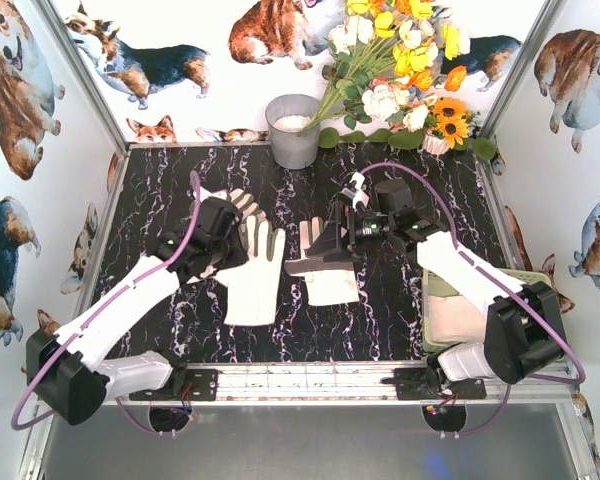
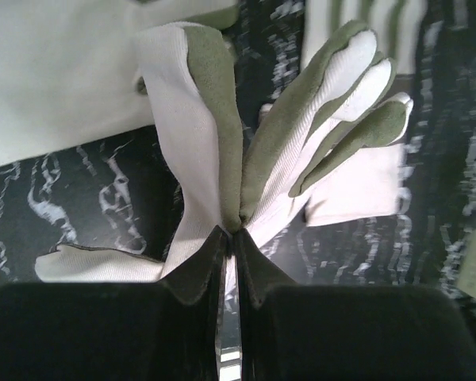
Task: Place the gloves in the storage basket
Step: Pick up the glove from the center of the board.
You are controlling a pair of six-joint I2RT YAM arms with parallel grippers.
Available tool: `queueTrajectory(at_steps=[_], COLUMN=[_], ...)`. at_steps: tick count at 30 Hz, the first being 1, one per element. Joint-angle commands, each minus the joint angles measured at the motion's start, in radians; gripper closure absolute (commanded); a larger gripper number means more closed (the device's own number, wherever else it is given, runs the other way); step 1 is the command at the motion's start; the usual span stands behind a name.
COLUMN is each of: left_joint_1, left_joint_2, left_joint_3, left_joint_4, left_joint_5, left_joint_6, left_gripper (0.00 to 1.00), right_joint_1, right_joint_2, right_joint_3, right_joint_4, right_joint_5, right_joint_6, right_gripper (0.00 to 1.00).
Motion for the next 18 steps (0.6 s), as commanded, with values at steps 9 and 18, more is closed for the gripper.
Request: queueTrajectory(at_steps=[9, 18], left_joint_1=[-0.005, -0.005], left_joint_2=[-0.027, -0.032], left_joint_3=[0.134, 0.131], left_joint_4=[0.219, 0.327], left_joint_5=[0.267, 0.374], left_joint_6=[-0.025, -0.086], left_gripper=[1.0, 1.0], right_joint_1=[0.03, 0.045], right_joint_2=[0.017, 0.055], right_joint_3=[-0.017, 0.024], right_joint_4=[0.115, 0.2], right_joint_5=[-0.037, -0.081], right_joint_6=[-0.01, 0.018], right_gripper=[0.11, 0.11])
